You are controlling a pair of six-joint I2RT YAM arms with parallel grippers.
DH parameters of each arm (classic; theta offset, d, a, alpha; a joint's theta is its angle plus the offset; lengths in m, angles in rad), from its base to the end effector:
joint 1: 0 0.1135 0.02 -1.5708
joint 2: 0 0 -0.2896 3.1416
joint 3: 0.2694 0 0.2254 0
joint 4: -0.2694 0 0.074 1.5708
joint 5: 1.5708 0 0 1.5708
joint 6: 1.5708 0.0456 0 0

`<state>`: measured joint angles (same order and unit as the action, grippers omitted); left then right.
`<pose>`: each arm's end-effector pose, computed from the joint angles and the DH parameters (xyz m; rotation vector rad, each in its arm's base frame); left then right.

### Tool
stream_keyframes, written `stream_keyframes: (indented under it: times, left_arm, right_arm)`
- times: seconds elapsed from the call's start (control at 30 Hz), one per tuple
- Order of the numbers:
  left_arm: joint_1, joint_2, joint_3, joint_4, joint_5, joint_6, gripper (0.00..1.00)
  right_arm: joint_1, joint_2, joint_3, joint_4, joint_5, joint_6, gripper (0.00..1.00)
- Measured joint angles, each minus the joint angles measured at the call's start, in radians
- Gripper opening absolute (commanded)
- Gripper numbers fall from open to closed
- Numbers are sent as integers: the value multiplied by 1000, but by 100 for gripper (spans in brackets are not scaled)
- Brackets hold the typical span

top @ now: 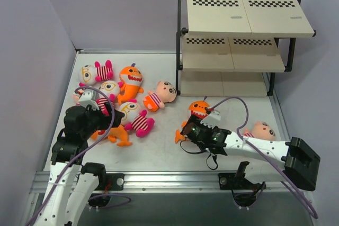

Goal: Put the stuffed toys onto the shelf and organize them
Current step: Grab a stuffed toy with the right arm

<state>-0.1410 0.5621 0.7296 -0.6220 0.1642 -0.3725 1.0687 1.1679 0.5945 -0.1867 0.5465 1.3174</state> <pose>0.0842 -0.0195 0.3110 -0.1322 2.0493 -0.4884 0.1187 0.1669 0.2346 0.5524 2.2183 0.6707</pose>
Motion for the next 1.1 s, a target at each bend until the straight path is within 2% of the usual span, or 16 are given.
stream_keyframes:
  times: [0.4,0.6,0.7,0.73,0.83,0.93,1.1]
  left_arm:
    - [0,-5,0,0,0,0,94]
    - [0,-13,0,0,0,0,94]
    - [0,-20,0,0,0,0,94]
    - [0,-22,0,0,0,0,94]
    - [1,-27,0,0,0,0,94]
    - [1,-34,0,0,0,0,94]
    - [0,-45,0,0,-1,0,94]
  right_arm:
    - [0,190,57,-27,34,123,66]
    - [-13,241,57,-13,29,134,49]
    - [-40,245,57,6,16,131,34]
    - [-51,245,57,15,13,128,25]
    - [-89,245,56,39,-3,109,10]
    - [-129,245,56,58,-14,63,0]
    - [-209,226,59,64,-19,-71,0]
